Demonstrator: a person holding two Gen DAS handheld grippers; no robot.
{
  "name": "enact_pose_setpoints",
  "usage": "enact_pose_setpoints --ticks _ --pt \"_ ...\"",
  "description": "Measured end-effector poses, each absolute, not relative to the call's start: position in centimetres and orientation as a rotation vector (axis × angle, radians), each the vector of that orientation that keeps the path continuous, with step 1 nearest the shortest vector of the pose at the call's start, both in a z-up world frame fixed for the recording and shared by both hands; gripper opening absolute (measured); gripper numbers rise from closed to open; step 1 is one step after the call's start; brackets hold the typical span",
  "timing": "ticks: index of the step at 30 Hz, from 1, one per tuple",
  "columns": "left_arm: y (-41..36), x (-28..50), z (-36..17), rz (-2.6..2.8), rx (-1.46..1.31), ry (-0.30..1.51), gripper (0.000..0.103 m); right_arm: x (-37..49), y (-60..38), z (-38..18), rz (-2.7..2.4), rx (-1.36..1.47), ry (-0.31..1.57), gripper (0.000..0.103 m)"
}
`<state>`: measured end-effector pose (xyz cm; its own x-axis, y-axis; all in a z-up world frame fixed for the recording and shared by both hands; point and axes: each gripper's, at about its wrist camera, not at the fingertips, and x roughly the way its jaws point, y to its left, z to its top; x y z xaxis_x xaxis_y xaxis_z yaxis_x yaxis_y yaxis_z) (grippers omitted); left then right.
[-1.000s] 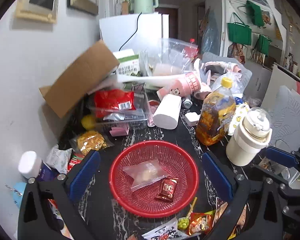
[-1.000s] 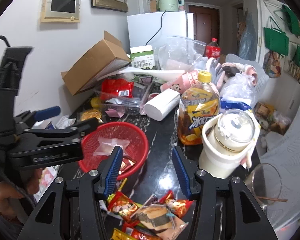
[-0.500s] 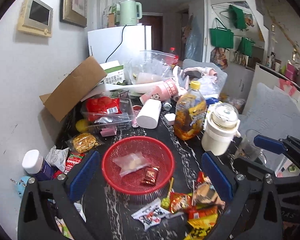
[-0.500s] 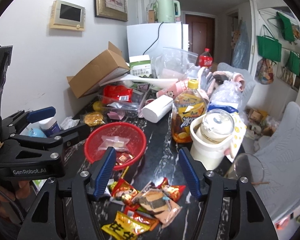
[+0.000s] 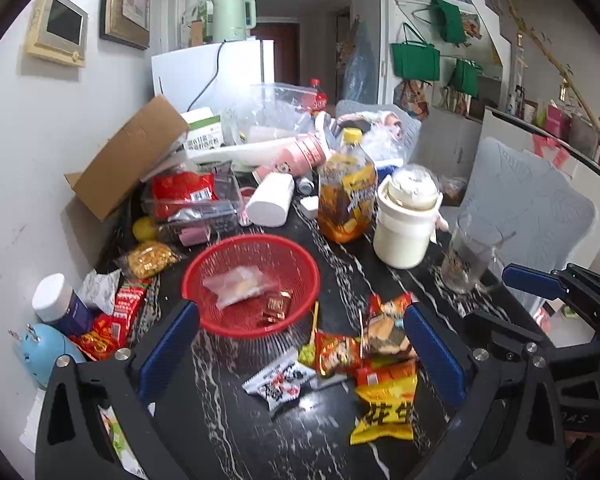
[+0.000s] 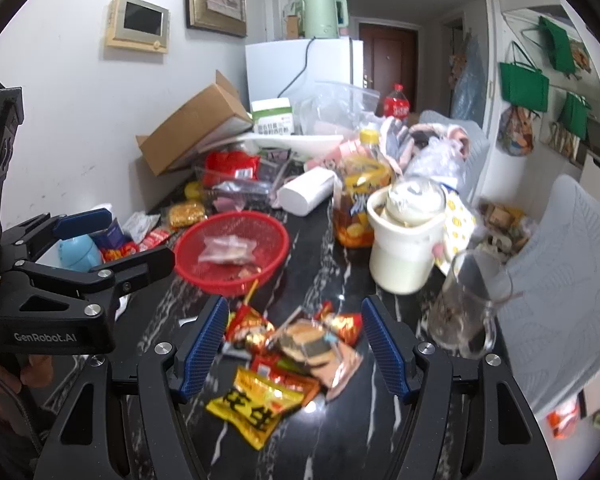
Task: Organize snacks
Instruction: 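Open both grippers over the basket and withdraw them, then grasp the yellow peanut bag with the right gripper while the left gripper grasps the white printed packet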
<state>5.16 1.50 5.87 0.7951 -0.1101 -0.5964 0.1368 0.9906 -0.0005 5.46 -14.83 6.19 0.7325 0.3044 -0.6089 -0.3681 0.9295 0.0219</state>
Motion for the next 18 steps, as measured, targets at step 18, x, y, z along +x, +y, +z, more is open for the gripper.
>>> enact_pose_setpoints --ticks 18 --pt "1.8 2.7 0.1 -0.157 0.026 0.740 0.103 3.1 -15.2 -0.4 0.350 -0.042 0.810 0.070"
